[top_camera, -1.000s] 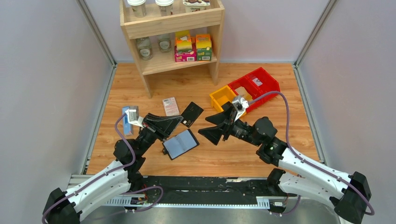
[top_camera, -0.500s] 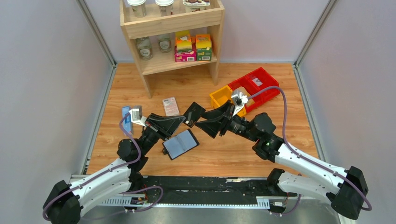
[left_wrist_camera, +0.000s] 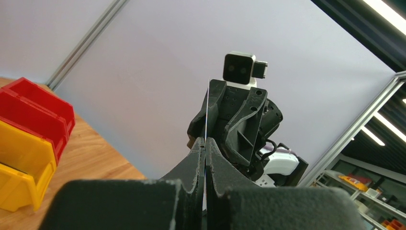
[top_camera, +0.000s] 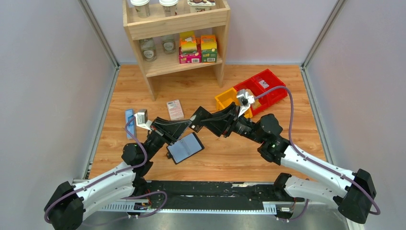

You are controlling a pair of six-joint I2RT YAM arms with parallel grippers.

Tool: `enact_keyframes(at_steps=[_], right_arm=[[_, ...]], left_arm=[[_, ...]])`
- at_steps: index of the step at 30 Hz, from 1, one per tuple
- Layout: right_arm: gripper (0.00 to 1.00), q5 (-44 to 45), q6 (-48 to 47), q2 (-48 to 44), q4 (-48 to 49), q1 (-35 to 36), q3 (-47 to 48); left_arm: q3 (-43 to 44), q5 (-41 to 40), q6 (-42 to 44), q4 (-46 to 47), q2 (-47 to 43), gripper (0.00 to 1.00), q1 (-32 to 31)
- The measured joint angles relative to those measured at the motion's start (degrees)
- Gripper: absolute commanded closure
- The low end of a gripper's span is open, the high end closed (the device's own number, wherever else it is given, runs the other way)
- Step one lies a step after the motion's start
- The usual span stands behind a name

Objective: Take the credit cards out of the card holder
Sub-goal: Place the credit card in the storage box.

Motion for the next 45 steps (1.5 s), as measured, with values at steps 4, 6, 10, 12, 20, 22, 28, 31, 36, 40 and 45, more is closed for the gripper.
enact_keyframes(at_steps=[4,6,10,12,20,22,28,31,36,40,45], right_arm=[[0.8,0.0,0.0,0.7,0.1,0.0,0.2],[0.92,0.0,0.2,0.9,0.1,0.0,0.2],[1.0,-0.6,0.4,1.1,0.2,0.1,0.5],[1.0,-0.5,0.2,1.1,-0.5,0.2,0.6],[1.0,4.5,-4.8,0.0,-10.0,-4.0,3.3],[1.0,6.7,-6.5,0.0,-13.7,-6.6,4.8],[1.0,12.6,-9.3,2.6,-22.5,-17.5,8.4],[1.0,15.7,-9.9,6.3,-25.2,-22.4,9.0],[1.0,17.9,-10.6,14.4,-29.4,-26.9,10.1],[1.0,17.8,-11.1,20.6,-31.1,-29.1,11.0],[1.0,16.1,-11.3,26.8,-30.9,-30.0,12.1]], left_arm=[[0.0,0.0,-0.1,0.3,0.1,1.0,-0.1],[0.0,0.0,-0.2,0.5,0.1,1.0,-0.2],[-0.5,-0.8,-0.2,0.5,0.1,0.86,-0.2],[-1.1,-1.5,-0.2,0.4,-0.6,0.71,-0.2],[-0.7,-9.8,4.6,-24.3,-17.4,0.43,-0.3],[2.3,-13.5,6.6,-35.5,-22.7,0.39,-0.3],[10.4,-23.1,9.9,-61.7,-30.4,0.33,-0.3],[14.8,-27.1,10.9,-75.4,-30.0,0.31,-0.3],[19.9,-31.1,11.8,-91.1,-29.0,0.31,-0.3],[20.7,-32.8,12.0,-97.6,-29.1,0.31,-0.3],[20.7,-33.2,12.2,-101.1,-29.2,0.31,-0.3]])
